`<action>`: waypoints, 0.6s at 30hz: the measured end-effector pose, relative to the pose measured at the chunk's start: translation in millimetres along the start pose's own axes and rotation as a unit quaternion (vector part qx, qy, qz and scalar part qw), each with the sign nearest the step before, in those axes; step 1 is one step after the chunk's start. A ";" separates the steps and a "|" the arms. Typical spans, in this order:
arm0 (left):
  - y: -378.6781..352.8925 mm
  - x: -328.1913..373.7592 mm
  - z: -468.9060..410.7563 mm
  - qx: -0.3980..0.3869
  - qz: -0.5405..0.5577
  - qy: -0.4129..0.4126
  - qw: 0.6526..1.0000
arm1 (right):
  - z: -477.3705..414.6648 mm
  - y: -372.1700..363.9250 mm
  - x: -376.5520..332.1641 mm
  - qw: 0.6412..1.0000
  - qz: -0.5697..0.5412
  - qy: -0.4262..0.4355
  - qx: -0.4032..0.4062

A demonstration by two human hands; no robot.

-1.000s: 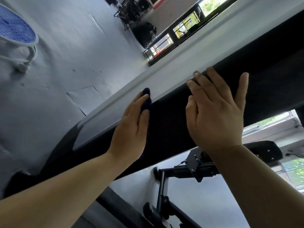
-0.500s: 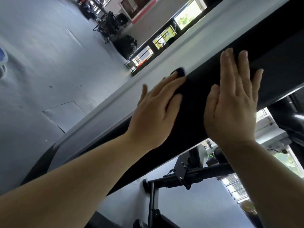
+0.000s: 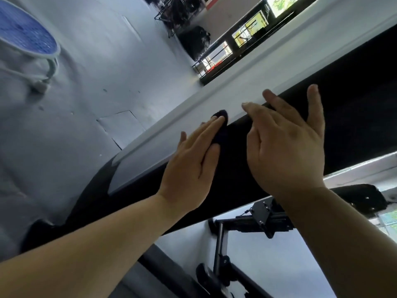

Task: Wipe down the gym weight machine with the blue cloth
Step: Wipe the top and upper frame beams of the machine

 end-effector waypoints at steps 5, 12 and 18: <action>82.7 -112.5 72.5 0.106 -0.017 0.218 0.970 | 7.6 -17.6 -37.5 0.999 0.005 0.013 -0.047; 50.6 -78.8 52.5 0.021 0.019 0.149 0.988 | 24.5 -59.5 -108.7 0.982 0.050 0.102 -0.149; 136.7 -198.2 134.3 0.010 -0.124 0.344 0.931 | 29.5 -78.2 -129.5 0.966 0.079 0.108 -0.220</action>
Point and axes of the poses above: each hand's wrist, its own z-axis away from the middle knuckle, its own y-axis out of the back of the hand, x = y × z, the point moved 10 cm from there along -z, towards the middle knuckle, and after that the axes turned 14 degrees about z, right-handed, at the moved point
